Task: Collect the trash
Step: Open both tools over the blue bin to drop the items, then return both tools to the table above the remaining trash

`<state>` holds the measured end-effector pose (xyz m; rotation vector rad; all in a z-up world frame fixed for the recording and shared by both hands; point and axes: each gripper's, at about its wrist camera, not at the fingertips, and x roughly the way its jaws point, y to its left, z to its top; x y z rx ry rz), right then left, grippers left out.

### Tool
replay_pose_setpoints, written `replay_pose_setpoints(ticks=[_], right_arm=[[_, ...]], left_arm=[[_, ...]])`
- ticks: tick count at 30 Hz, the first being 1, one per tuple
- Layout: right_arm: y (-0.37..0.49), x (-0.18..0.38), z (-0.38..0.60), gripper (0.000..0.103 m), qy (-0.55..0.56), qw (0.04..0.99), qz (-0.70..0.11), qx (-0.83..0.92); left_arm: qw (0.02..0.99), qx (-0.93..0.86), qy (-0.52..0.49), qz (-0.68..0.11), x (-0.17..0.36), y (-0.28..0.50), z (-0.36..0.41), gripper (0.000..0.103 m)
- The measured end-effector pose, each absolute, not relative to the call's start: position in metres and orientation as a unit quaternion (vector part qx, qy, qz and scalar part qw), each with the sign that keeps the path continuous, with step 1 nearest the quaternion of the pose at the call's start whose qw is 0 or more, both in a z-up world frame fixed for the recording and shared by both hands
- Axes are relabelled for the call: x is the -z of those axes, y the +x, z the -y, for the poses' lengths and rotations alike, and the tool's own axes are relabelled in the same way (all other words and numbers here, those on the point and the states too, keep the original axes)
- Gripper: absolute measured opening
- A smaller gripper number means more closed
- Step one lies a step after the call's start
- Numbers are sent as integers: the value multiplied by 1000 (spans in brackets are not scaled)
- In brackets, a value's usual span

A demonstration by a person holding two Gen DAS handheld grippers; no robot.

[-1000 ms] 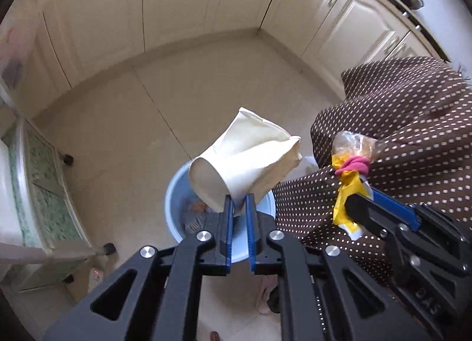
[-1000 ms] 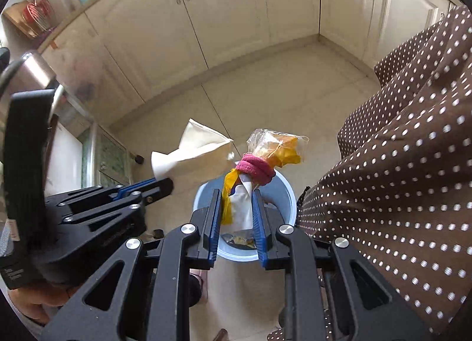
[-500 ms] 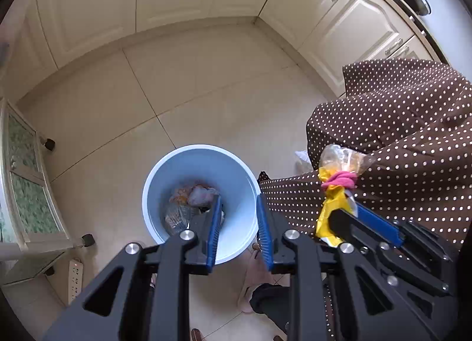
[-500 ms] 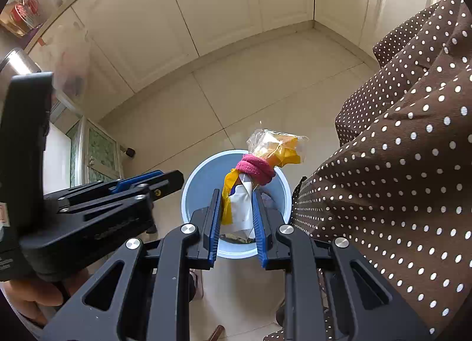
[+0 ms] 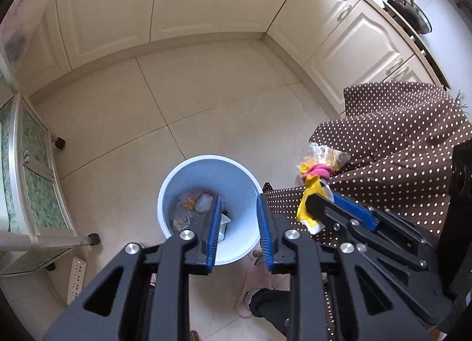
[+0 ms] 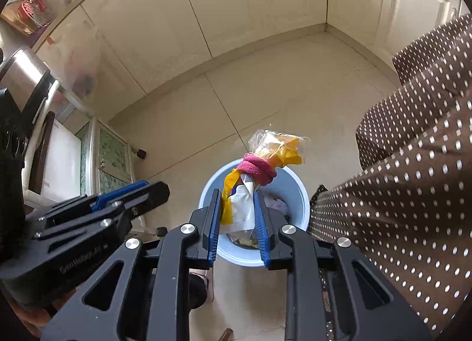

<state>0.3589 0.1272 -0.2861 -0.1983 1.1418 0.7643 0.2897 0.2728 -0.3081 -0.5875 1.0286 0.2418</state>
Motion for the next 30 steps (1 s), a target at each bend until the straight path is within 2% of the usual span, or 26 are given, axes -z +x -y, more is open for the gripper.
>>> replay_pose_setpoints(ticks=[2,7,18,21,24,30], right_arm=[[360,282,-132,31,-92,773,-520,-352],[360,271,-132,40,-96,782,-508,-350],[349,205,-93,41,-90,818,-459,-335],[344,170,-71,41,-81,833,-433,-336],[338,131,-44,42,-77,853,-397,-331],[332,64,41,50,-57,899,-327,-285]], left_arm=[[824,-117,-278,-480,305,287,-277,24],[830,-119,-279,-469,291,281,-279,25],[858,-102,-259,-432,233,270,-253,29],[876,-87,-241,-409,200,265,-232,30],[894,-73,-221,-384,165,262,-211,36],[921,-26,-161,-353,105,279,-147,42]])
